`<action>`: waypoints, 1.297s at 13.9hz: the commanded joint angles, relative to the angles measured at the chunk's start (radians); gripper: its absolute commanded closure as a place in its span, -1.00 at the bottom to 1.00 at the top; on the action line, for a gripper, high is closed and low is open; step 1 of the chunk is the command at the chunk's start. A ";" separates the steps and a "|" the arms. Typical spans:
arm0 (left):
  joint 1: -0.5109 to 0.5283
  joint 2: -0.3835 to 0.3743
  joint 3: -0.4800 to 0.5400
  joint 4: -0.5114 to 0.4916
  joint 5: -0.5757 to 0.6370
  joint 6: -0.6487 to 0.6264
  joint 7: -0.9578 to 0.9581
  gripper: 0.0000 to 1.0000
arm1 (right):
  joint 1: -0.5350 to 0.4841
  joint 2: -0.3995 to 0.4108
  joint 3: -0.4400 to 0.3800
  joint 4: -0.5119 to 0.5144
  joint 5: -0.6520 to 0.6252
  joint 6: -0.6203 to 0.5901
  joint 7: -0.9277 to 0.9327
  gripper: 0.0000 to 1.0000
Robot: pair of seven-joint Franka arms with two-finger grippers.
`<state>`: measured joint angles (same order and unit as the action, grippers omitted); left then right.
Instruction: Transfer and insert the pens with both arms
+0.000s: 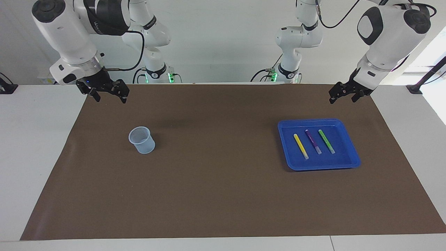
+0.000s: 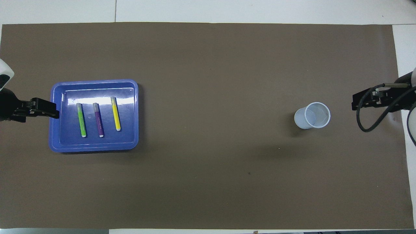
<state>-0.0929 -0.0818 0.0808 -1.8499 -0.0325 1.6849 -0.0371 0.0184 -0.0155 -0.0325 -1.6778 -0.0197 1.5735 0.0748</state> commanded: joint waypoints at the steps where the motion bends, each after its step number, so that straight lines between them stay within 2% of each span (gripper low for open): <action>1: 0.051 -0.049 -0.006 -0.147 -0.007 0.125 0.009 -1.00 | -0.012 -0.014 0.008 -0.010 0.003 -0.010 -0.020 -1.00; 3: 0.073 -0.026 -0.006 -0.210 -0.009 0.211 0.011 -1.00 | -0.012 -0.014 0.009 -0.010 0.003 -0.010 -0.020 -1.00; 11: 0.107 0.166 -0.007 -0.382 -0.007 0.613 0.033 -1.00 | -0.012 -0.014 0.008 -0.010 0.003 -0.010 -0.018 -1.00; 15: 0.099 0.217 -0.009 -0.374 -0.007 0.631 0.033 -1.00 | -0.012 -0.014 0.008 -0.010 0.003 -0.010 -0.018 -1.00; 18: 0.096 0.246 -0.010 -0.362 -0.014 0.648 0.031 -0.92 | -0.012 -0.014 0.008 -0.010 0.003 -0.010 -0.020 -1.00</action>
<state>0.0047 0.1446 0.0719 -2.2202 -0.0325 2.3064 -0.0203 0.0184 -0.0155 -0.0325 -1.6778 -0.0197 1.5735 0.0748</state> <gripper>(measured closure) 0.022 0.000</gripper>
